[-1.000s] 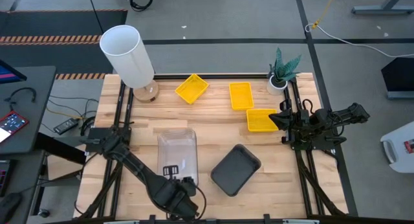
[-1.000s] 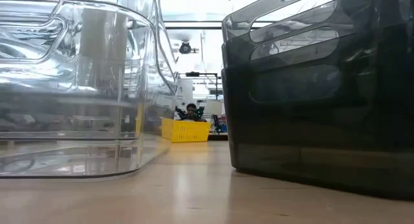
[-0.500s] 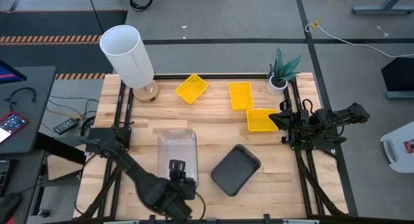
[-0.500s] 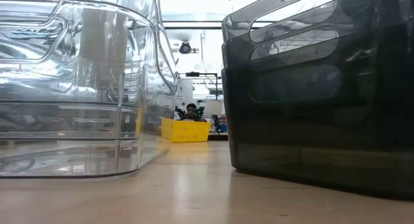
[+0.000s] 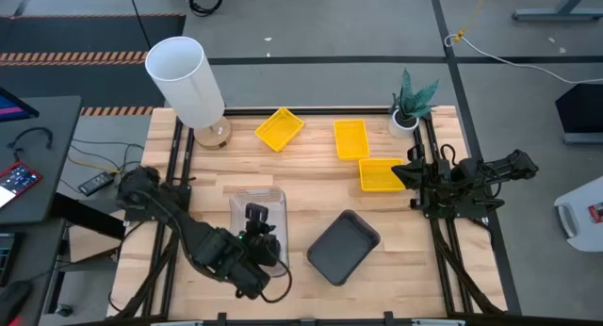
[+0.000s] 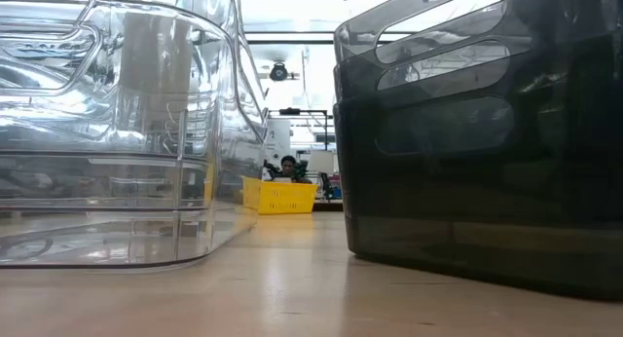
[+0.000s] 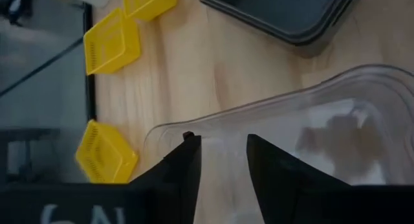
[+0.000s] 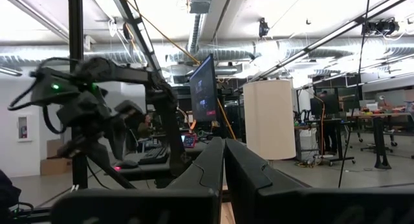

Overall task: Stack baskets by color
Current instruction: Stack the bottom right yellow bin into the top yellow bin

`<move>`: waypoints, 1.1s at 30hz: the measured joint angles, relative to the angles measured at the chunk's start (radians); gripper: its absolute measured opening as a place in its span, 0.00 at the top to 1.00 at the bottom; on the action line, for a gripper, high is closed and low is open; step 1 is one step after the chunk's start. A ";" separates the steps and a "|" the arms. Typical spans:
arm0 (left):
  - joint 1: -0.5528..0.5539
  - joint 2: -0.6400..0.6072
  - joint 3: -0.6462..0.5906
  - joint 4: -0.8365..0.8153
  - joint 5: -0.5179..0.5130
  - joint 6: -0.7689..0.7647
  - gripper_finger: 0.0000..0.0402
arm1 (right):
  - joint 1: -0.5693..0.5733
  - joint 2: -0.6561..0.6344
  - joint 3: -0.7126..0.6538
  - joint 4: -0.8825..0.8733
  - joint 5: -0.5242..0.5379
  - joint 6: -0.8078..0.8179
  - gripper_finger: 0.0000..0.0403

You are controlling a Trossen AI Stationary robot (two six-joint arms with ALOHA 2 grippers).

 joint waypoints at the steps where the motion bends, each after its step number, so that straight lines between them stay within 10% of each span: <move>1: 0.005 -0.027 -0.055 0.060 0.002 0.017 0.68 | 0.000 0.000 0.000 0.000 0.000 0.000 0.94; 33: 0.306 -0.693 -1.234 1.532 0.215 0.367 0.71 | 0.000 0.000 0.000 0.000 0.000 0.000 0.94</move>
